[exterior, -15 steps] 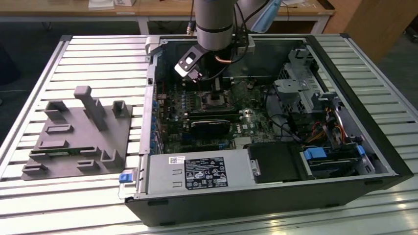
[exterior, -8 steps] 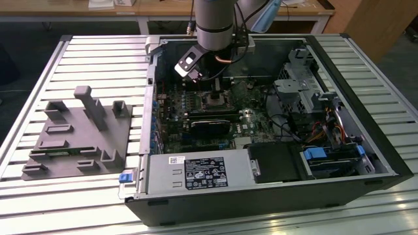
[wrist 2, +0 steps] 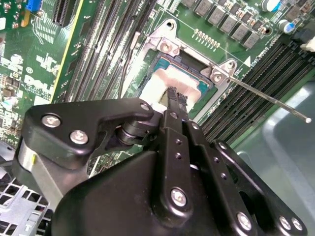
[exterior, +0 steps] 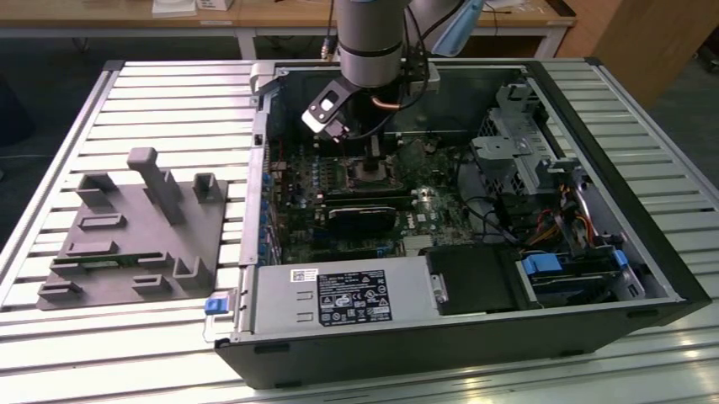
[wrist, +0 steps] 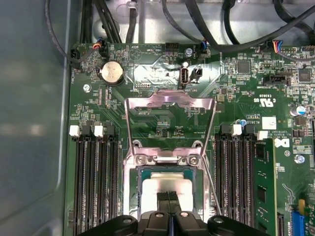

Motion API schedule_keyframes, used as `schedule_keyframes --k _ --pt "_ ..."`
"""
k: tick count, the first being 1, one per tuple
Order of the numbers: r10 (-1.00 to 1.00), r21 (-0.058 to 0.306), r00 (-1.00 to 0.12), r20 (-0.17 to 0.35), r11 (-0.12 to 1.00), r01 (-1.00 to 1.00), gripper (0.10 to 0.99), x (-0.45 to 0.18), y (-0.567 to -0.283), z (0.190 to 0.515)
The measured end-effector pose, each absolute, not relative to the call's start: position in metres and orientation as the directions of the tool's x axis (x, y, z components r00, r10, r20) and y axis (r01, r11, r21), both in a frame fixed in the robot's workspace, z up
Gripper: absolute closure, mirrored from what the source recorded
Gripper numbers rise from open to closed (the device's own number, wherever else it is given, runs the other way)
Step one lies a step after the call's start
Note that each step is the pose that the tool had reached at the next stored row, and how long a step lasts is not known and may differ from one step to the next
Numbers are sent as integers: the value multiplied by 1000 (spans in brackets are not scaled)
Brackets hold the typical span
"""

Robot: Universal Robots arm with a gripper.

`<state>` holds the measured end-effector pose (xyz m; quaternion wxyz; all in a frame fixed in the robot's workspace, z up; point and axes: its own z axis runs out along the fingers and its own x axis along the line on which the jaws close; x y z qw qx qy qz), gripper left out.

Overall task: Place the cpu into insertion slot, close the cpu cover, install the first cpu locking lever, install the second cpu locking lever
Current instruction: 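Place the cpu into insertion slot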

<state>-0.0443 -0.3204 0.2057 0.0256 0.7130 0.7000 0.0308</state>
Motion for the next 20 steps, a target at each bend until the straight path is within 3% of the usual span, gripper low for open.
schedule_keyframes --k 20 --pt "1000 80 18 12 -19 997 980 -44 -320 202"
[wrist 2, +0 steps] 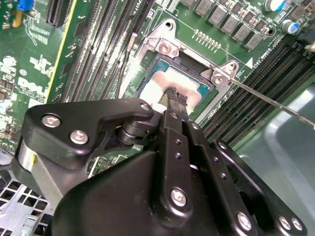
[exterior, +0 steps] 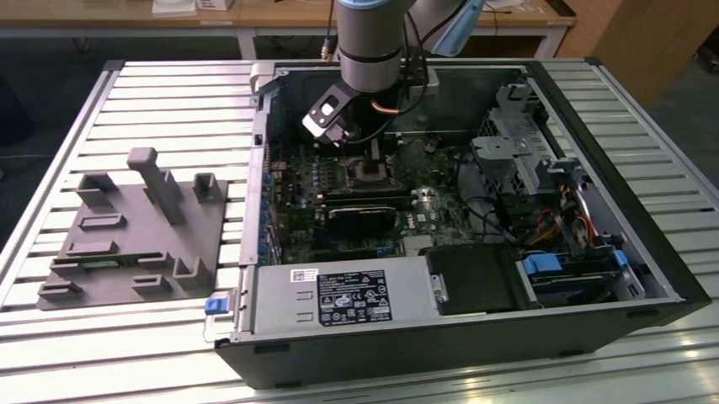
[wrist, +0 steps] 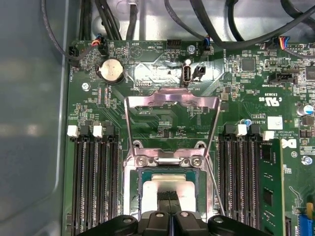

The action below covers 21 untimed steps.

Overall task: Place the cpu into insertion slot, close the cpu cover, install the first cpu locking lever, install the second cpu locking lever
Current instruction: 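Place the cpu into insertion slot, then close the cpu cover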

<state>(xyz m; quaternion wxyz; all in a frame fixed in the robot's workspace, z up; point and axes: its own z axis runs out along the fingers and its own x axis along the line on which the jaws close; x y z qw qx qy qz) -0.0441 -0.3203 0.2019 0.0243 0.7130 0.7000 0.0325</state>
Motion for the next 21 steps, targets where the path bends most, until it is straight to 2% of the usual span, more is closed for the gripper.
schedule_keyframes --k 15,21 --pt "1000 94 18 12 -19 995 980 -44 -320 239" --pt "1000 96 18 11 -19 995 980 -44 -320 239"
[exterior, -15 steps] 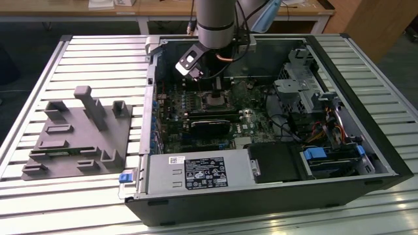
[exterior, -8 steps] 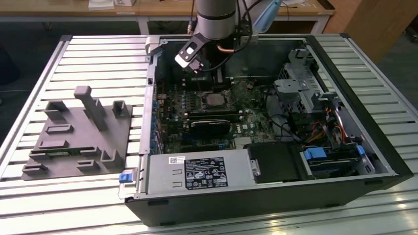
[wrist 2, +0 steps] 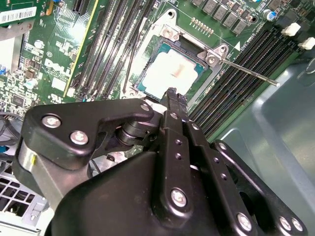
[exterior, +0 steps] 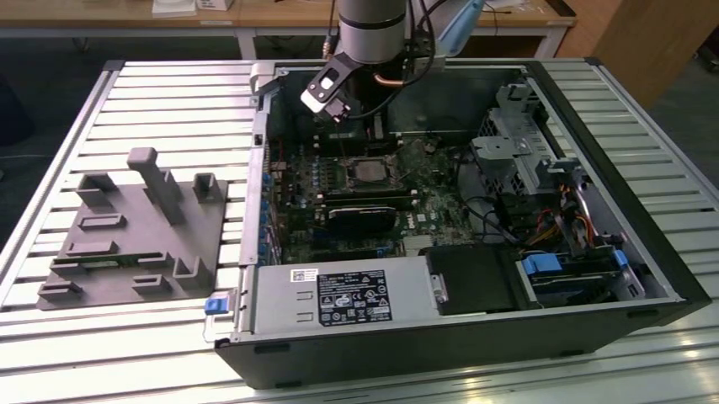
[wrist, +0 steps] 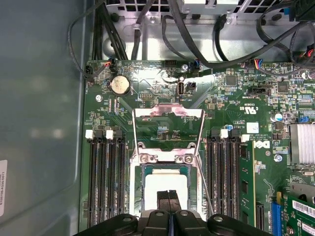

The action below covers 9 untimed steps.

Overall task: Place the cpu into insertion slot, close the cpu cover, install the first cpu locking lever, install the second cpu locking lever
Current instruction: 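Close the cpu cover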

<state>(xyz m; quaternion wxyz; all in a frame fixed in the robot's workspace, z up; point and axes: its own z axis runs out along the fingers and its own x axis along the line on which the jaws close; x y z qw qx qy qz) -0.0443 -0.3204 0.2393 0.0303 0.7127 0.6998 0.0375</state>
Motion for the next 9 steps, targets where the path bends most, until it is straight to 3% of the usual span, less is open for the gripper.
schedule_keyframes --k 9 --pt "1000 96 18 11 -19 995 980 -44 -320 242"
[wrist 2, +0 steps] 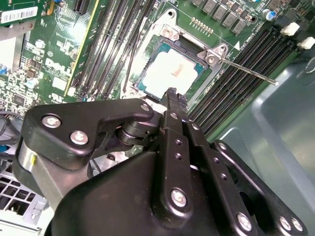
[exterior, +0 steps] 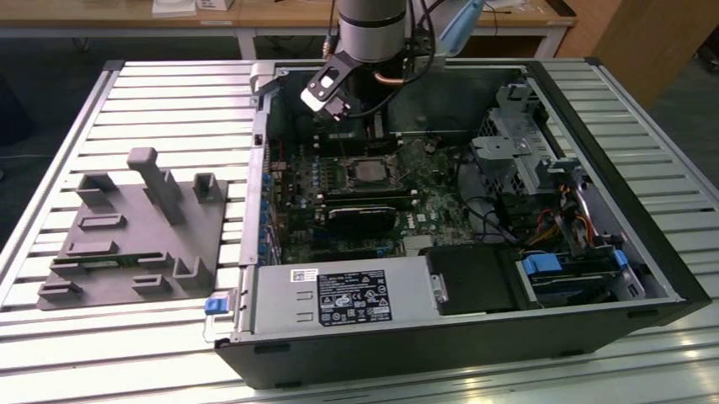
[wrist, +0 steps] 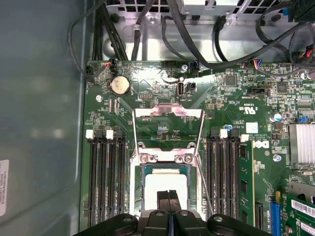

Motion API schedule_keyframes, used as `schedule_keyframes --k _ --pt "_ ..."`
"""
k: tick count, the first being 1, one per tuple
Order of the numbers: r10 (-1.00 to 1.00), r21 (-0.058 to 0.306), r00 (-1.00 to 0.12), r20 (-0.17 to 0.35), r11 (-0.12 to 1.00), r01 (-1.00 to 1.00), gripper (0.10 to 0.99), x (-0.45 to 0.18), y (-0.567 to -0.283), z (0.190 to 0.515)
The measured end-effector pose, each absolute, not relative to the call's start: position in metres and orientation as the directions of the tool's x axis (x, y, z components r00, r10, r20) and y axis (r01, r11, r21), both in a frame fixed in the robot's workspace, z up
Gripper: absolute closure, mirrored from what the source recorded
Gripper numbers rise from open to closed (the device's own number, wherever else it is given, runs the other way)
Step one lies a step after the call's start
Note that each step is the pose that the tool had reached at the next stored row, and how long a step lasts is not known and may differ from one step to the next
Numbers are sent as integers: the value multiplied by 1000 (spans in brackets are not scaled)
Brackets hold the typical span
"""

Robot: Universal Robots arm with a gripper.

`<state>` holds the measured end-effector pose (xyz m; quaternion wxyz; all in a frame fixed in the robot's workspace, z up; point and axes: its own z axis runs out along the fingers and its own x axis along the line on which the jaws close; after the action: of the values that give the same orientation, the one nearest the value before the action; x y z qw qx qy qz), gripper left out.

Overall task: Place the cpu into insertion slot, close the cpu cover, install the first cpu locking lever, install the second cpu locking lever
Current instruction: 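Close the cpu cover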

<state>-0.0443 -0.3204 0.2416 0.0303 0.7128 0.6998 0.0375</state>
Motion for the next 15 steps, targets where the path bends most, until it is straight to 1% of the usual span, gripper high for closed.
schedule_keyframes --k 15 --pt "1000 96 18 11 -19 995 980 -44 -320 264"
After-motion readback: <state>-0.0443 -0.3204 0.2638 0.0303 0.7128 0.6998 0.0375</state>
